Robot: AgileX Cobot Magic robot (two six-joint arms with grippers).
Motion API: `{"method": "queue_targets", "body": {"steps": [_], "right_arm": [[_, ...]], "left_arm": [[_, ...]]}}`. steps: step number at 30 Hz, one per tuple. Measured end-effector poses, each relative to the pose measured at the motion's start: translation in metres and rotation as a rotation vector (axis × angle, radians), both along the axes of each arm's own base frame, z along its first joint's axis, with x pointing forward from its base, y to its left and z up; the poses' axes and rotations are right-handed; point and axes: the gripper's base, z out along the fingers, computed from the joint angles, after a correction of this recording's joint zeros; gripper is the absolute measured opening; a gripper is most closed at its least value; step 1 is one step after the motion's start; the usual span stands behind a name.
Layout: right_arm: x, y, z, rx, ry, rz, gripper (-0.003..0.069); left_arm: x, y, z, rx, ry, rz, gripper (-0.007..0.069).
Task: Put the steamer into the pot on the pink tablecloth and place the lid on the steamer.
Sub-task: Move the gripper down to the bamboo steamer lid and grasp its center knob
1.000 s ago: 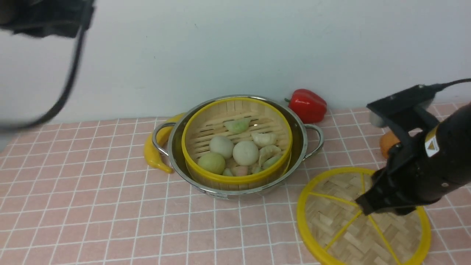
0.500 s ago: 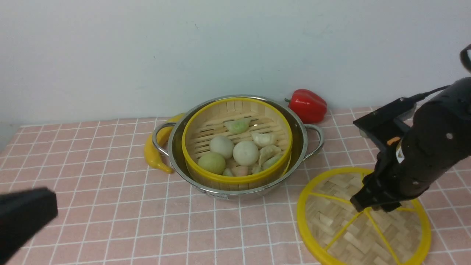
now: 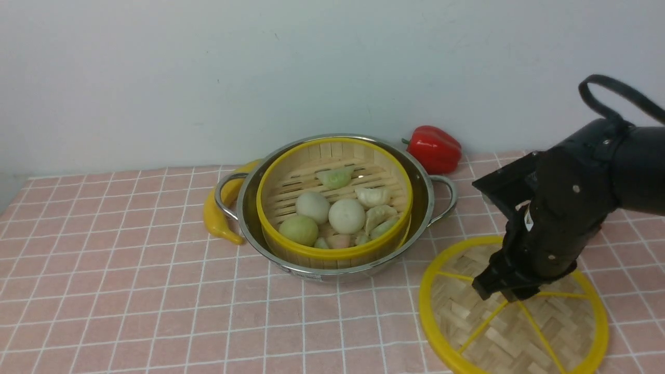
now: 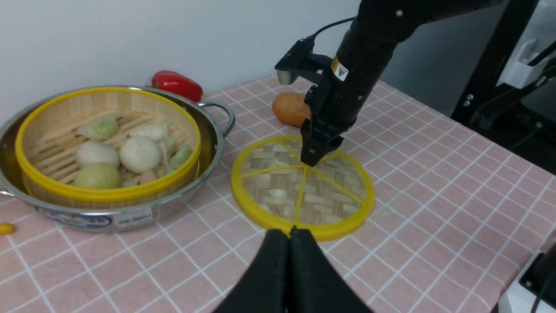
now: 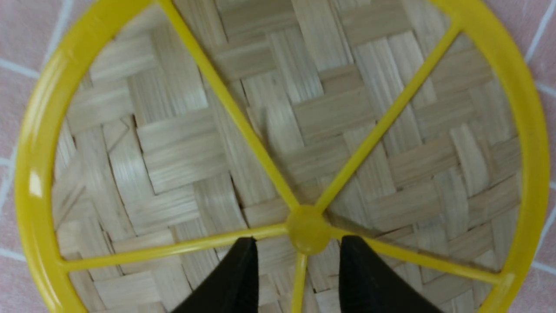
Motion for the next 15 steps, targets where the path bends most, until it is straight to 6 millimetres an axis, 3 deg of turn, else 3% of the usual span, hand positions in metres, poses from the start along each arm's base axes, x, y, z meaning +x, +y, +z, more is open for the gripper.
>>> {"method": "queue_targets", "body": {"steps": [15], "right_arm": [[0.006, 0.002, -0.015, -0.016, 0.012, 0.006, 0.0262]], "left_arm": [[0.0, 0.0, 0.0, -0.002, 0.0, -0.002, -0.0023]]}}
